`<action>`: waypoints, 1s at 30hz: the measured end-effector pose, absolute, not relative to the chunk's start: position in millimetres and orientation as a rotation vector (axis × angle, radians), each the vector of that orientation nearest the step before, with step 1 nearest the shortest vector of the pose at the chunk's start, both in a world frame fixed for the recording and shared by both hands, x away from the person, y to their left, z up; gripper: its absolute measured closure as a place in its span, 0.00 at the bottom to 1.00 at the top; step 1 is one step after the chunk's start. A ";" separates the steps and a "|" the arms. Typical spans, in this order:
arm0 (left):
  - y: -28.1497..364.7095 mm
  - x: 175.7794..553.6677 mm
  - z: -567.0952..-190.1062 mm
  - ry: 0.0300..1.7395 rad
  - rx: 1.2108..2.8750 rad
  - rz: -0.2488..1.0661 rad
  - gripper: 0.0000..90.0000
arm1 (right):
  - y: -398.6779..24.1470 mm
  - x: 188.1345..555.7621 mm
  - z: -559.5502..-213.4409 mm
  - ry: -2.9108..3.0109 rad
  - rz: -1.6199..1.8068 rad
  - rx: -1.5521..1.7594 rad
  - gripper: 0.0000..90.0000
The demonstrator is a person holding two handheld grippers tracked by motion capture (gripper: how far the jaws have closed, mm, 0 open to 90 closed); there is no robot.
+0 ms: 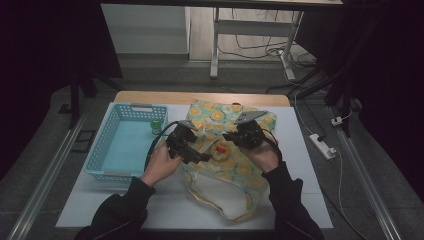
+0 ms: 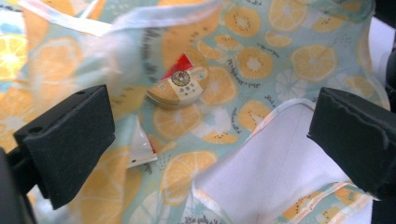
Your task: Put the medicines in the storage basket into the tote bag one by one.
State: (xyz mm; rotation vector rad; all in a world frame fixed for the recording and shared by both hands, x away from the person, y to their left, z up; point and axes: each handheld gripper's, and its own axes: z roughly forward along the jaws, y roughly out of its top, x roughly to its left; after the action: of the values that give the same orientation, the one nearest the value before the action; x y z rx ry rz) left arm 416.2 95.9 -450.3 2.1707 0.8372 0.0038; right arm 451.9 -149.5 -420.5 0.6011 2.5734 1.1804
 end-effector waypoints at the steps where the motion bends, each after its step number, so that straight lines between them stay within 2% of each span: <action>1: 98.9 416.1 -450.2 0.835 2.159 -0.002 0.00 | -149.4 451.8 -420.5 2.573 1.180 0.601 0.99; 15: 140.2 410.3 -448.6 0.879 2.110 0.019 0.00 | -148.6 451.4 -421.1 2.576 1.177 0.600 0.99; 30: 195.5 407.8 -444.6 1.020 2.082 0.196 0.00 | -147.6 451.8 -422.4 2.580 1.173 0.600 0.99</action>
State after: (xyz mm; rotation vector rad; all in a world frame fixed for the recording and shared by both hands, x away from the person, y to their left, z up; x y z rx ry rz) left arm 407.8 195.5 -444.6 2.0821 1.0203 0.1958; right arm 451.8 -147.6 -422.4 0.5998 2.5805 1.1731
